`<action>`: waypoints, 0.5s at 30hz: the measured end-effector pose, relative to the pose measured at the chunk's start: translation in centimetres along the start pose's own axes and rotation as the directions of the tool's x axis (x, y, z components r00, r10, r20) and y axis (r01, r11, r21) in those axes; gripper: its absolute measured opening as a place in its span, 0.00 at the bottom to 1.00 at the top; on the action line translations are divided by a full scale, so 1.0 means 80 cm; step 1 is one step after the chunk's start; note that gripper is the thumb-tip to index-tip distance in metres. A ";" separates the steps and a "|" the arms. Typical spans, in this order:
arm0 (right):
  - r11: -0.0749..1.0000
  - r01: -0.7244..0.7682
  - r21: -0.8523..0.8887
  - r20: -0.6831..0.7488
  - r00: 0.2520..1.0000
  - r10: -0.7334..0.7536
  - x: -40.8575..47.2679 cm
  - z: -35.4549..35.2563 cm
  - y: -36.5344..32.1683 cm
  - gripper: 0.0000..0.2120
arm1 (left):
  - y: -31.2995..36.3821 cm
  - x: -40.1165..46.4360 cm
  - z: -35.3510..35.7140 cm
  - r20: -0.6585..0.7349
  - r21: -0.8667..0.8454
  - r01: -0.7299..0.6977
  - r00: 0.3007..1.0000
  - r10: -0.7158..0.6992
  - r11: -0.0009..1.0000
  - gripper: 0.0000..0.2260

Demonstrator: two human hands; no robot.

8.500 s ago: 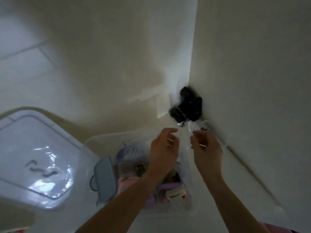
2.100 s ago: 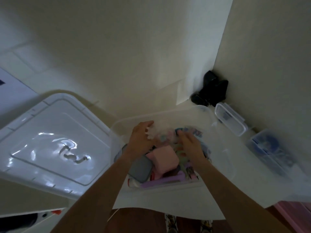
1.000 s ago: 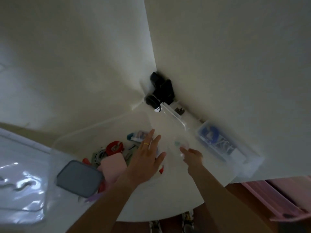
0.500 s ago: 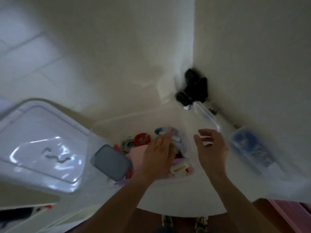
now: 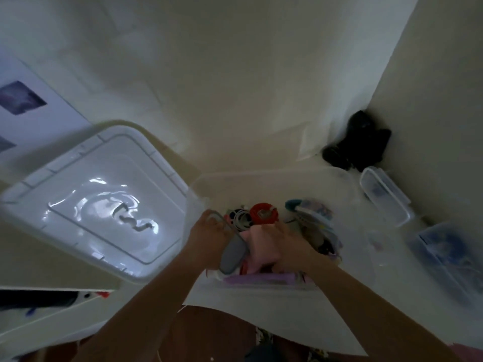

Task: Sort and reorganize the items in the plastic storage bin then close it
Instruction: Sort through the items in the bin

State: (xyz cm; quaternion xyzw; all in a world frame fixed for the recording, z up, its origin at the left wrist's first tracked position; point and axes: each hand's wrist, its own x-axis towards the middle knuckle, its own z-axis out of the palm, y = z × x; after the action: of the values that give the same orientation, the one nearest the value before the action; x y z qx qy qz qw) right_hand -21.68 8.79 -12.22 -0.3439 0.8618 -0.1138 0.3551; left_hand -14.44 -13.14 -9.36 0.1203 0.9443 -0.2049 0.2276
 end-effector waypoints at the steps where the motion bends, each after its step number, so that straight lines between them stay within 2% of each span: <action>1: 1.000 0.008 -0.010 0.020 1.000 -0.007 0.000 -0.002 -0.002 0.38 | -0.003 0.002 -0.004 0.009 0.022 -0.012 1.000 0.012 1.000 0.25; 3: 0.999 -0.032 -0.016 -0.048 0.998 0.032 0.002 0.002 0.003 0.30 | -0.011 0.000 -0.012 0.053 0.045 -0.054 0.997 0.052 0.998 0.25; 5: 0.990 -0.135 -0.042 -0.119 0.984 0.129 0.010 0.011 0.014 0.30 | -0.020 -0.001 -0.013 0.136 0.058 -0.108 0.986 0.100 0.992 0.26; 6: 0.989 -0.130 -0.063 -0.172 0.978 0.118 0.010 0.014 0.012 0.32 | -0.024 -0.003 -0.019 0.157 0.062 -0.134 0.980 0.123 0.989 0.24; 9: 0.998 0.054 0.028 -0.311 0.949 -0.043 0.006 0.012 -0.023 0.35 | -0.031 -0.008 -0.028 0.136 0.081 -0.213 0.970 0.201 0.974 0.15; 11: 0.986 0.163 0.031 -0.297 0.944 -0.147 0.006 0.014 -0.054 0.40 | -0.037 -0.013 -0.026 0.024 0.042 -0.248 0.969 0.247 0.968 0.13; 12: 0.985 0.175 0.003 -0.264 0.950 -0.168 0.012 0.022 -0.064 0.41 | -0.042 -0.016 -0.023 -0.063 0.005 -0.263 0.963 0.262 0.965 0.16; 14: 0.987 0.159 0.000 -0.264 0.952 -0.154 0.023 0.041 -0.074 0.33 | -0.051 -0.022 -0.015 -0.251 -0.078 -0.282 0.934 0.255 0.956 0.24; 15: 0.989 0.138 0.061 -0.298 0.948 -0.114 0.027 0.046 -0.073 0.27 | -0.055 -0.025 -0.008 -0.340 -0.116 -0.290 0.910 0.237 0.950 0.25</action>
State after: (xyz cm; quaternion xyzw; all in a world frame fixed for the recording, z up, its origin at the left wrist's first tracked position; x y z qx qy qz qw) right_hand -17.24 3.20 -13.49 -0.3628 0.8760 -0.2206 0.2289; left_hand -14.32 -17.00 -6.40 0.2596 0.9573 -0.0714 0.1054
